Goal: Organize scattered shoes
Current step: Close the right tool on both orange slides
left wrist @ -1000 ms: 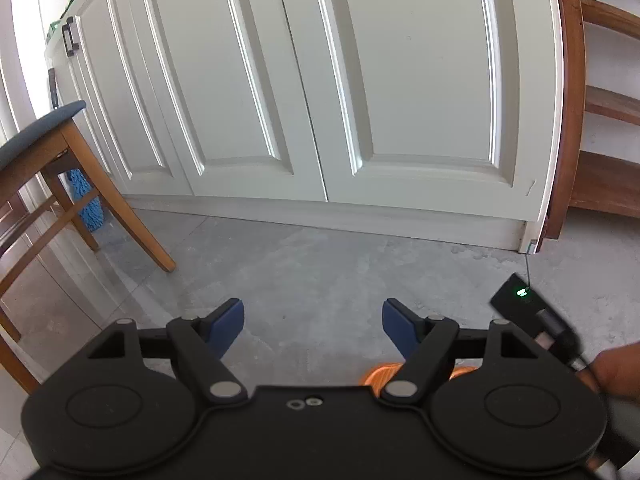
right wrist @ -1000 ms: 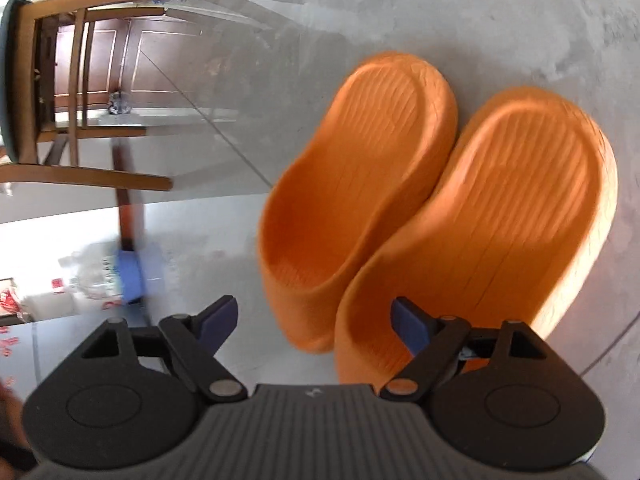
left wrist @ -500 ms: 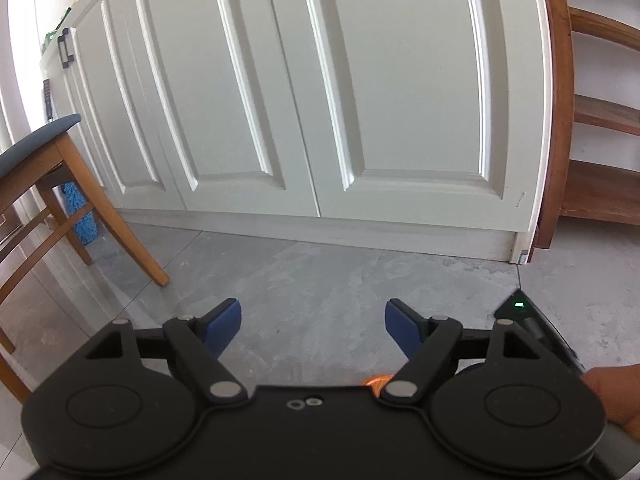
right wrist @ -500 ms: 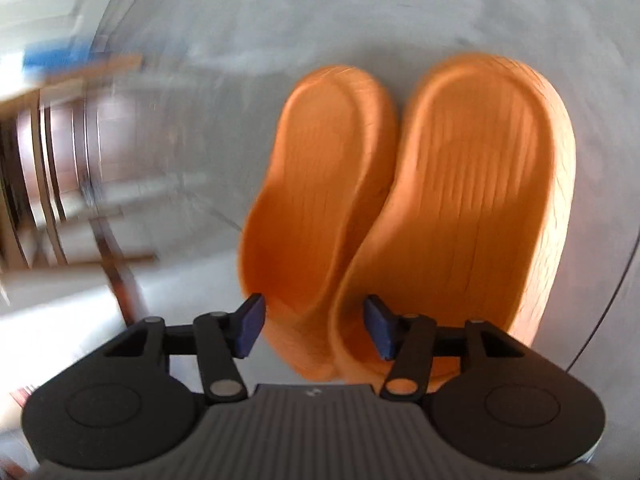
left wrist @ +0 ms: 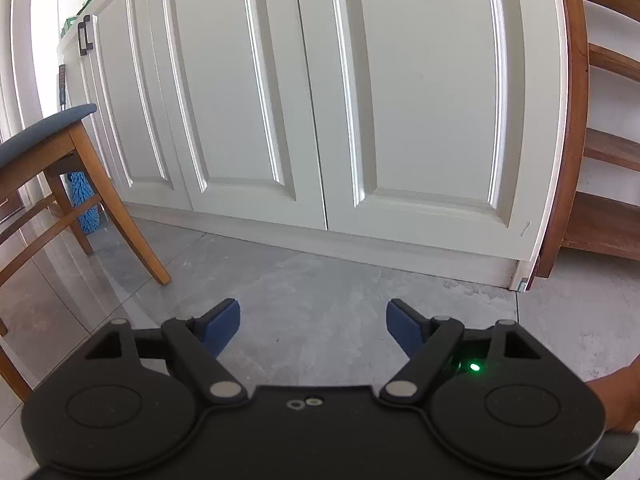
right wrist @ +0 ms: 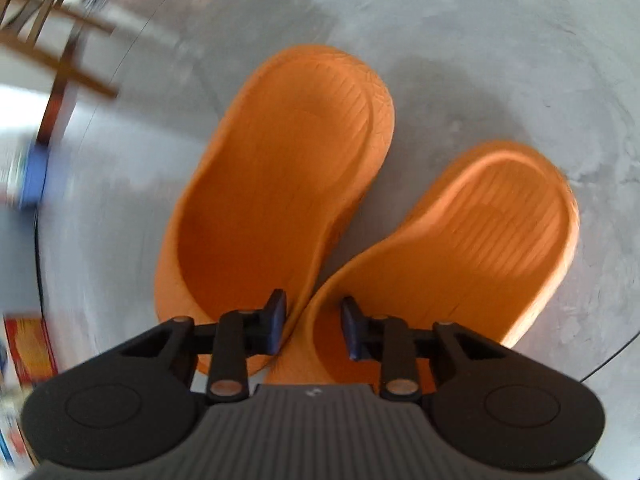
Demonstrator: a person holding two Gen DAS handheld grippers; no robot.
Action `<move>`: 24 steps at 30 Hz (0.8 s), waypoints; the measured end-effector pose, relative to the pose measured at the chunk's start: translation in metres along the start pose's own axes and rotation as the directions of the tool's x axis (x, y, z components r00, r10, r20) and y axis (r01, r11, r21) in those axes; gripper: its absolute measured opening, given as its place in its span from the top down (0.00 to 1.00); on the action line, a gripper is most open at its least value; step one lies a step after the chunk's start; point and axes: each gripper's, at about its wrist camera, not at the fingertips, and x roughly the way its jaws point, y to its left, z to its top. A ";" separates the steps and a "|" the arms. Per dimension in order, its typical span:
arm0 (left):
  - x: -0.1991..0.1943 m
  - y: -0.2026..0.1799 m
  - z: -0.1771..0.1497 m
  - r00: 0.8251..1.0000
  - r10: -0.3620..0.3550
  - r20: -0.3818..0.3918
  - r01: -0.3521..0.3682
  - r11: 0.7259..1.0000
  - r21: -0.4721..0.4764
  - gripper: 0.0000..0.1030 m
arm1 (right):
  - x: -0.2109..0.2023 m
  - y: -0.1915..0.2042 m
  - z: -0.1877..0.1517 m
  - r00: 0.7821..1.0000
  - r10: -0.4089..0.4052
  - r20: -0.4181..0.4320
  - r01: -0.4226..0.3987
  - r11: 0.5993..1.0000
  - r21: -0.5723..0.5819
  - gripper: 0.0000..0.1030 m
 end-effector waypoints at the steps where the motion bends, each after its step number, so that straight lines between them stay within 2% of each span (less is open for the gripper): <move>1: 0.000 -0.001 0.001 1.000 -0.002 0.001 0.002 1.000 0.000 0.21 | -0.002 -0.002 -0.003 1.000 0.007 -0.006 -0.007 1.000 -0.007 0.74; 5: 0.001 -0.010 0.005 1.000 -0.017 0.012 0.017 1.000 0.015 0.21 | -0.020 -0.020 -0.020 0.998 0.059 -0.027 -0.060 0.997 -0.041 0.81; 9: 0.006 -0.023 0.010 0.999 -0.035 0.008 0.035 0.999 0.031 0.21 | -0.037 -0.041 -0.030 0.998 0.052 -0.019 -0.053 0.996 -0.075 0.81; 13: 0.010 -0.043 0.015 0.998 -0.063 0.011 0.062 0.996 0.065 0.21 | -0.058 -0.056 -0.045 1.000 0.011 -0.009 -0.012 0.995 -0.095 0.82; 18: 0.017 -0.066 0.021 0.994 -0.106 0.019 0.103 0.990 0.098 0.21 | -0.081 -0.087 -0.067 1.000 -0.012 0.009 0.012 1.000 -0.022 0.82; 24: 0.025 -0.103 0.027 0.984 -0.177 0.026 0.170 0.972 0.165 0.21 | -0.122 -0.146 -0.106 0.994 0.018 0.105 -0.034 0.988 0.148 0.83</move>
